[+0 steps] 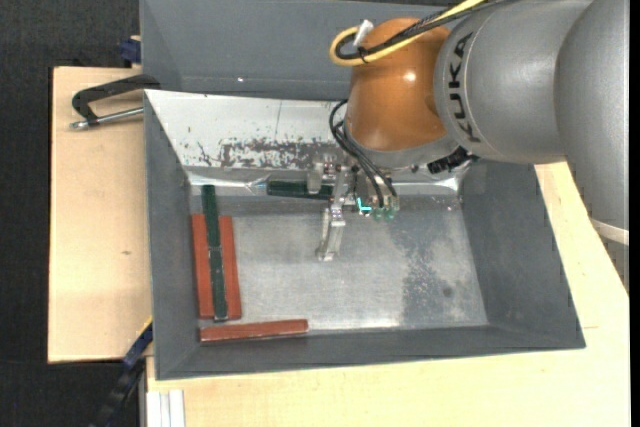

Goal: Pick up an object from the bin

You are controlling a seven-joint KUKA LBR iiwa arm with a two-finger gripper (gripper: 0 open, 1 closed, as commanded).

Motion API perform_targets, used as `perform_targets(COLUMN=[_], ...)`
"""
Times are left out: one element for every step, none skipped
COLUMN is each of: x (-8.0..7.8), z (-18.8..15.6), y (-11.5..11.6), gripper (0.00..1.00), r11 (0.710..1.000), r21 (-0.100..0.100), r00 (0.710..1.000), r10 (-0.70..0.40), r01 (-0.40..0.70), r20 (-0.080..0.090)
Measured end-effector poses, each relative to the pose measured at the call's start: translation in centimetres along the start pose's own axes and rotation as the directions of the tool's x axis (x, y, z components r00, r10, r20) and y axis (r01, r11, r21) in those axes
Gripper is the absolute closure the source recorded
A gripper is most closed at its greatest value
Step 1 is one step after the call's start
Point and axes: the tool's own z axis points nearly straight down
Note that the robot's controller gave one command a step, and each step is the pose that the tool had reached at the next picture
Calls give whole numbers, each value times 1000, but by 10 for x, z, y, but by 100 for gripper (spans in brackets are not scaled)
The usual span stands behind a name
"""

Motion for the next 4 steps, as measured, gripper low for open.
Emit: perform_targets(x=[-2,-6,-8,-3], z=[-4,-3,-1,16], y=[0,14,19,23], gripper=[0,0,0,0], r11=[1000,973,954,969], r21=[-1,-3,-6,-1], r00=[1000,973,954,969], r10=[1,232,300,248], r01=[-1,-232,-300,-248], r20=[8,11,12,6])
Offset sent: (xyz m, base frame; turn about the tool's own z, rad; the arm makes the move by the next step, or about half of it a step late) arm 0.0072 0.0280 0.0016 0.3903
